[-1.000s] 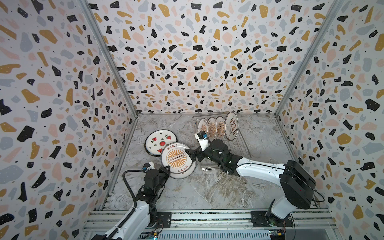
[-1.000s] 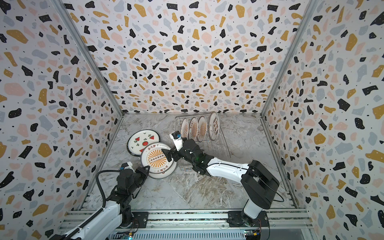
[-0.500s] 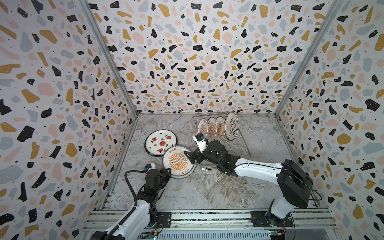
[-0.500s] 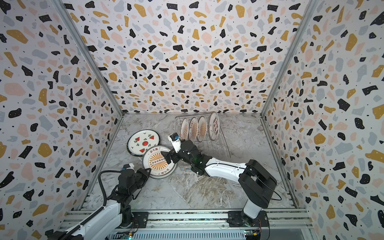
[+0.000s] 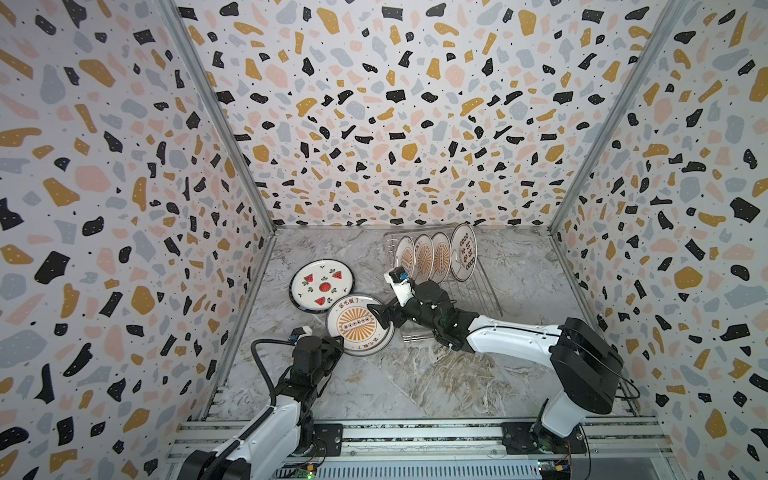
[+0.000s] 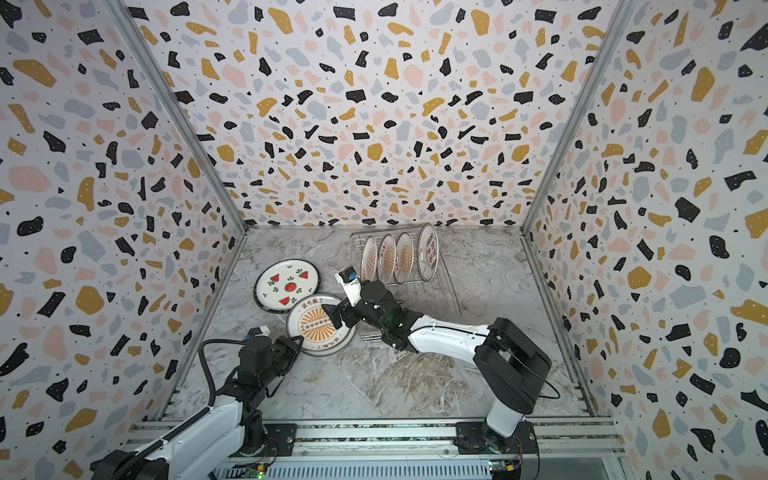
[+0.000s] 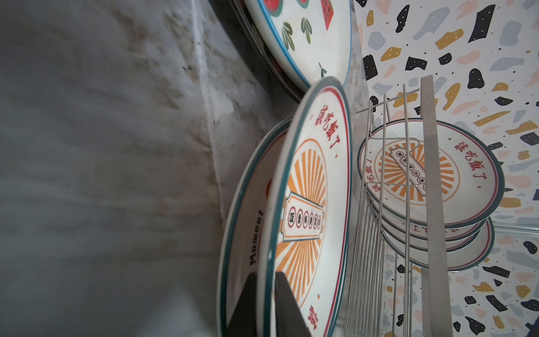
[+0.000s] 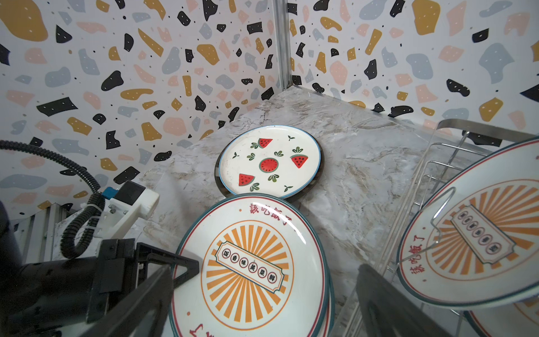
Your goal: Unload the plates from the dish rack
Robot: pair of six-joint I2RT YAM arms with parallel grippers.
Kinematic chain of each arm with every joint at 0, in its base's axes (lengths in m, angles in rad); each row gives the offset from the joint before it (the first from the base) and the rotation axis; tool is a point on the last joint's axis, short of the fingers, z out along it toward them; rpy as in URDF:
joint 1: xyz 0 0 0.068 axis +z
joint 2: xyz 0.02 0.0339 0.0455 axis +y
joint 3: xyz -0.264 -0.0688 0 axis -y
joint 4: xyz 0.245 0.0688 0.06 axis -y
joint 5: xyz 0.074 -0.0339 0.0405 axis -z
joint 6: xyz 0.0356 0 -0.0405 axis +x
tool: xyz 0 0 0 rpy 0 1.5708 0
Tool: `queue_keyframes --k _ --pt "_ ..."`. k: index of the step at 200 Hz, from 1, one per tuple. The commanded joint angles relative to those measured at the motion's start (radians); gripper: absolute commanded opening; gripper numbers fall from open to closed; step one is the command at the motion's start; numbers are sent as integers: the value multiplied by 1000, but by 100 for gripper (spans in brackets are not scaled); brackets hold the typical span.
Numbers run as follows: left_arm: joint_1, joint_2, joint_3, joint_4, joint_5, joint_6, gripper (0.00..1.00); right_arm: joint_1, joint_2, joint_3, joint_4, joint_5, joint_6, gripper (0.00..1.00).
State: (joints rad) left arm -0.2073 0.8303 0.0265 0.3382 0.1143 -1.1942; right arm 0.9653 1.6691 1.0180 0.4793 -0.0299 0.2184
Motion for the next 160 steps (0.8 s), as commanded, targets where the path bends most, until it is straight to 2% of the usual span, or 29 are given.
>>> queue_keyframes --k 1,40,55,74,88,113,133,160 --pt "-6 -4 26 45 -18 8 19 4 -3 44 5 4 -1 99" --pt "-6 -9 29 30 -46 14 23 5 -2 42 5 13 -4 99" --pt "-7 -19 26 23 -65 15 34 5 -2 41 6 15 -5 99" --pt "-7 -47 22 9 -89 18 36 5 -3 39 5 18 -7 99" --pt "-7 -69 21 -3 -98 23 46 5 -3 38 5 19 -6 99" --pt "-7 -106 19 -29 -115 25 48 5 -8 32 7 22 -6 99" --pt "-7 -124 18 -36 -121 29 60 4 -13 27 7 23 -6 99" --pt "-7 -141 15 -41 -133 34 66 4 -22 16 12 25 -6 99"
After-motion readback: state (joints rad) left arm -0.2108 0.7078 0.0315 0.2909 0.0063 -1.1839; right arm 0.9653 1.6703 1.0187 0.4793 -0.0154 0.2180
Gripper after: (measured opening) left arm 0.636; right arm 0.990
